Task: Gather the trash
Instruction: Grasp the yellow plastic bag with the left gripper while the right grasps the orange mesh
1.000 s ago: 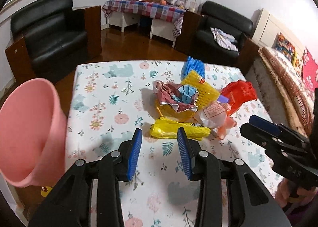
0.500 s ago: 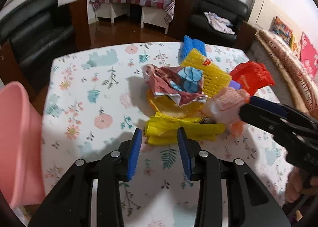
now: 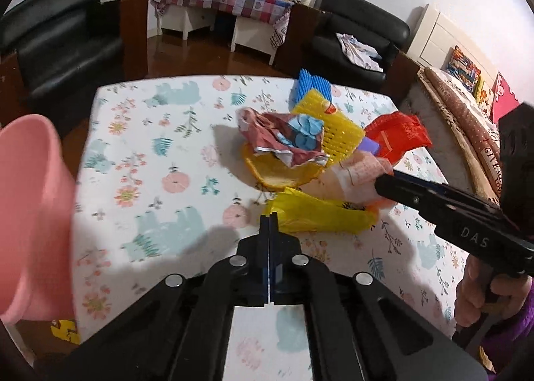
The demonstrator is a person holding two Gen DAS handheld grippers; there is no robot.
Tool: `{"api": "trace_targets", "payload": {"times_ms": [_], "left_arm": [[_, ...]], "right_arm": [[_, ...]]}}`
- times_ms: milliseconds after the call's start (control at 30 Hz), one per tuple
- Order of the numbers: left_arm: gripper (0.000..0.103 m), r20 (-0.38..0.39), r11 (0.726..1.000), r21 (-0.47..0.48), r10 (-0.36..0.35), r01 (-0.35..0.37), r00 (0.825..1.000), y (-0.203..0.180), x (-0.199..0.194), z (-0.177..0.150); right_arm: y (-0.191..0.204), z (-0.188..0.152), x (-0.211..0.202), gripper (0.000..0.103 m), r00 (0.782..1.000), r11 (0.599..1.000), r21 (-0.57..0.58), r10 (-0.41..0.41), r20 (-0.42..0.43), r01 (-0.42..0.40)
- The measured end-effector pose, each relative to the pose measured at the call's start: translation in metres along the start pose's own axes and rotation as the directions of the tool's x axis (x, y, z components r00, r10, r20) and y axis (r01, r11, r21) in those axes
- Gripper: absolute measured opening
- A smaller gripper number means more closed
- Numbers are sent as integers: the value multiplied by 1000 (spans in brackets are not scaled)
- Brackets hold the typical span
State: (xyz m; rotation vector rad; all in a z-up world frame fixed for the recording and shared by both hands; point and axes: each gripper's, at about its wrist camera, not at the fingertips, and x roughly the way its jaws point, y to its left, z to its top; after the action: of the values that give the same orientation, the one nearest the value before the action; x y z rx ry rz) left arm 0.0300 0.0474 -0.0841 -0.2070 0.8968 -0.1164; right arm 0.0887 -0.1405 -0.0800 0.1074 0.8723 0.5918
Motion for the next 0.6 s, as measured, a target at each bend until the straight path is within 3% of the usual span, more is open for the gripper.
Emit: {"api": "trace_targets", "payload": {"times_ms": [233,467,533,600], "left_arm": [[0,25,998,-25,55,-55,998,18,-38,-9],[1,2,1000,-18,1,-1,1000,10,-56,-16],[13,-36,998,-58,-27,25,999,7,-49,-15],[34,-65,988,-136,-85,75,994,6,-40,-13]], "right_arm": [[10,-11,-27,21,999,999,-17,35,35,-35],[13,-27,-51,21,997,999,-34,-14,73,16],[9,-30,-55,21,996,999,-21,-32,81,34],[3,-32,-56,21,995,998,-8,-56,84,57]]}}
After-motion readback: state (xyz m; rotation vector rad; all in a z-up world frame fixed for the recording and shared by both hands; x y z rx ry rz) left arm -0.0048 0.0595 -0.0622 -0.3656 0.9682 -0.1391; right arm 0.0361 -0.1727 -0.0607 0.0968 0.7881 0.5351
